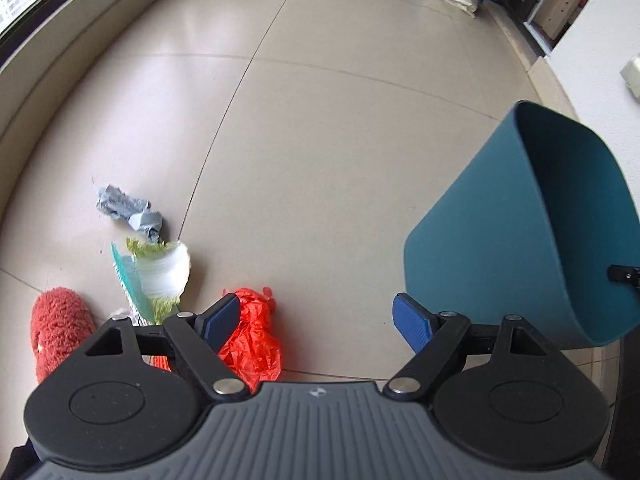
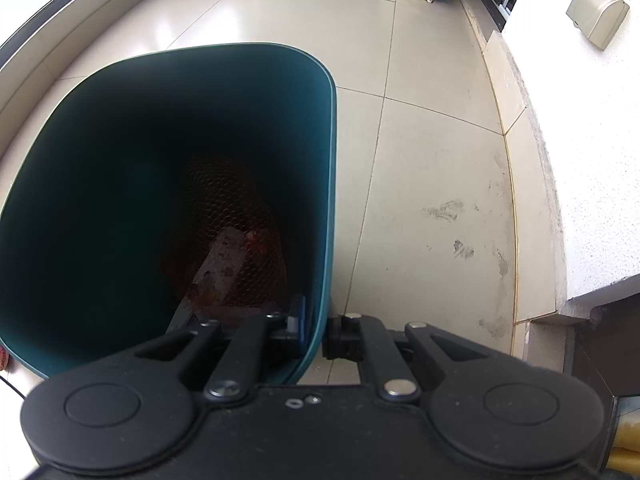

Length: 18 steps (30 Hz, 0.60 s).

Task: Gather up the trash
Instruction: 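Move the left tool down to the red plastic bag on the floor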

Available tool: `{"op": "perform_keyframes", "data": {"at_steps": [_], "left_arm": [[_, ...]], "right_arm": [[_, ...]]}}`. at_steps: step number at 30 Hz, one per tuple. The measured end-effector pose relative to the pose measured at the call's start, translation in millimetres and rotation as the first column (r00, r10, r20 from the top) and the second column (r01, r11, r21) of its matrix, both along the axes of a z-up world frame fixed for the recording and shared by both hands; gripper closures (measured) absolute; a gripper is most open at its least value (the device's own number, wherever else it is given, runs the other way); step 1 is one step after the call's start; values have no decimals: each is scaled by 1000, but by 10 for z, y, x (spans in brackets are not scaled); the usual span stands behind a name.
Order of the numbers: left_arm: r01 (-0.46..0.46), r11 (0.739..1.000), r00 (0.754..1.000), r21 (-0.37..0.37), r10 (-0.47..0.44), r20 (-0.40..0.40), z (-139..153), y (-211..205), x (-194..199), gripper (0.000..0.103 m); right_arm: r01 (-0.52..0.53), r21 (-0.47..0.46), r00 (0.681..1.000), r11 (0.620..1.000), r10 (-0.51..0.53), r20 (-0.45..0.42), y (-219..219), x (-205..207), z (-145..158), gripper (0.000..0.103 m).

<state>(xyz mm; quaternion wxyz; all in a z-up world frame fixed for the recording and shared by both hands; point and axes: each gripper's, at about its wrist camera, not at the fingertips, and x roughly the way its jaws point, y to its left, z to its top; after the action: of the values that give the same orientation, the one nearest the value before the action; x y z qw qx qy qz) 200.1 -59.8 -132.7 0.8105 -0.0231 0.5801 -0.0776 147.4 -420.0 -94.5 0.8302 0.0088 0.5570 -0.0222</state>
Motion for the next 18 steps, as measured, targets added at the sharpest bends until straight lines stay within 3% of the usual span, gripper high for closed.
{"op": "perform_keyframes", "data": {"at_steps": [6,11,18], "left_arm": [[-100,994,977,41,106,-187,-962,279,256,20],[-137,989,956,64,149,-252,-1504,387,358,20],[-126,988,947,84,145,-285,-1923,381,476,20]], "right_arm": [[7,13,1000,1000,-7,3,-32,20,10,96],[-8,13,1000,1000,8,-4,-38,-8,-21,96],[-13,12,1000,1000,14,-9,-36,0,-28,96]]}}
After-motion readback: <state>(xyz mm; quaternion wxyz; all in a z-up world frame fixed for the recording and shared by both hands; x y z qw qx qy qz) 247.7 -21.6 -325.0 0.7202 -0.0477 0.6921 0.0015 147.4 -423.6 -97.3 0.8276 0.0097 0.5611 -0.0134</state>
